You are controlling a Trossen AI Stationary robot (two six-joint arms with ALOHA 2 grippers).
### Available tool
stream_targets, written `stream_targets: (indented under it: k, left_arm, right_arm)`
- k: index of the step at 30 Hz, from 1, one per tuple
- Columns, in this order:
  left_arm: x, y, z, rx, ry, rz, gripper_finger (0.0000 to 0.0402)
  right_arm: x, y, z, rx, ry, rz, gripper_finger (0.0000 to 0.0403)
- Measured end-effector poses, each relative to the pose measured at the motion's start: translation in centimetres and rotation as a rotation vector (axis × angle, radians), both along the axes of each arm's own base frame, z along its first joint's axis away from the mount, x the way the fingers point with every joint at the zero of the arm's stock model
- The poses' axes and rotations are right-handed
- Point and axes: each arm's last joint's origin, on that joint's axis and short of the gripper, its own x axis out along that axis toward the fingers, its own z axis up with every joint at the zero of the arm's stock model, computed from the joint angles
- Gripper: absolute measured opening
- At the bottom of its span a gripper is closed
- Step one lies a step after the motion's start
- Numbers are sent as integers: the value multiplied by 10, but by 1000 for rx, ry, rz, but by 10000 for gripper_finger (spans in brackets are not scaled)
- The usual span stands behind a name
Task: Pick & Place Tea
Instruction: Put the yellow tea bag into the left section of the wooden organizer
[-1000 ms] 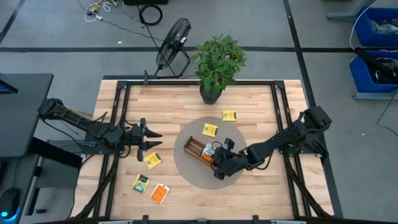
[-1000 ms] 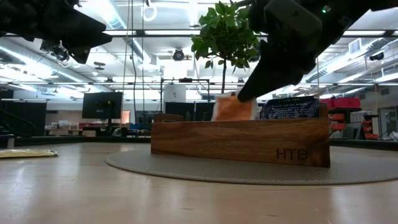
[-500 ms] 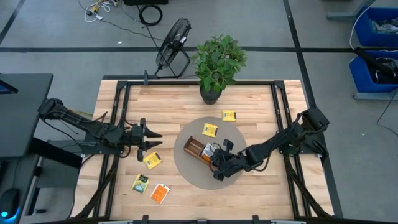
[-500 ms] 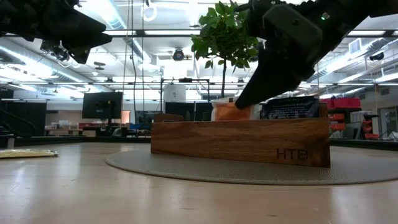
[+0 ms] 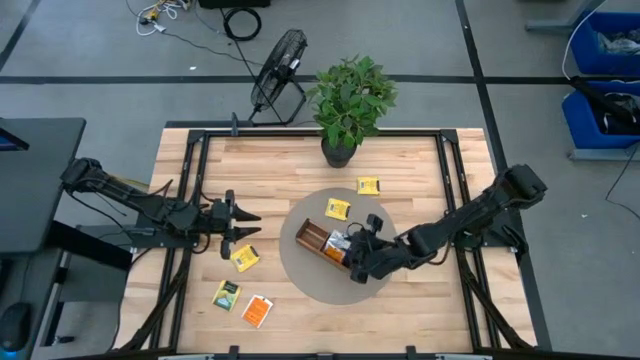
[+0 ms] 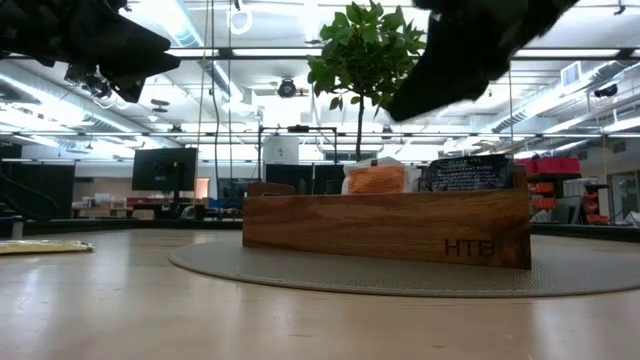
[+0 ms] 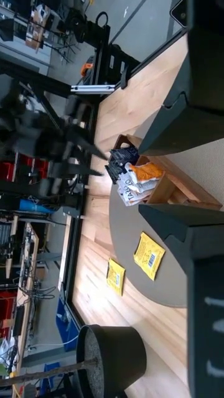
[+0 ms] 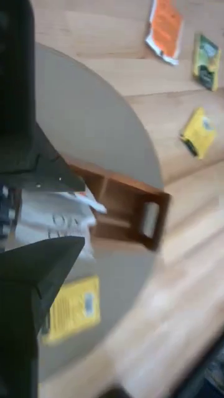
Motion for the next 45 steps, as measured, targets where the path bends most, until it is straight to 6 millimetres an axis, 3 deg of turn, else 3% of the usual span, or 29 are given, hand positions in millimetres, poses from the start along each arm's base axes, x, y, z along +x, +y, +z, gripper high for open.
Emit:
stream_targets:
  k: [7, 15, 22, 32, 41, 45]
  left_arm:
    - [0, 0, 0, 0, 0, 0, 140]
    - [0, 0, 0, 1, 0, 0, 140]
    - [0, 0, 0, 8, 0, -1, 140]
    - [0, 0, -1, 15, 7, -1, 140]
    - [0, 0, -1, 30, 8, -3, 140]
    - [0, 0, -1, 32, 12, -3, 140]
  right_arm:
    - [-27, -13, 16, -31, -57, -17, 143]
    - [-73, -37, 0, 134, -316, -49, 143]
    - [-102, -71, -20, 355, -418, -266, 143]
    - [-115, -110, -44, 511, -306, -485, 143]
    - [-117, -142, -50, 525, -213, -544, 143]
    - [-118, -153, -51, 476, -141, -438, 143]
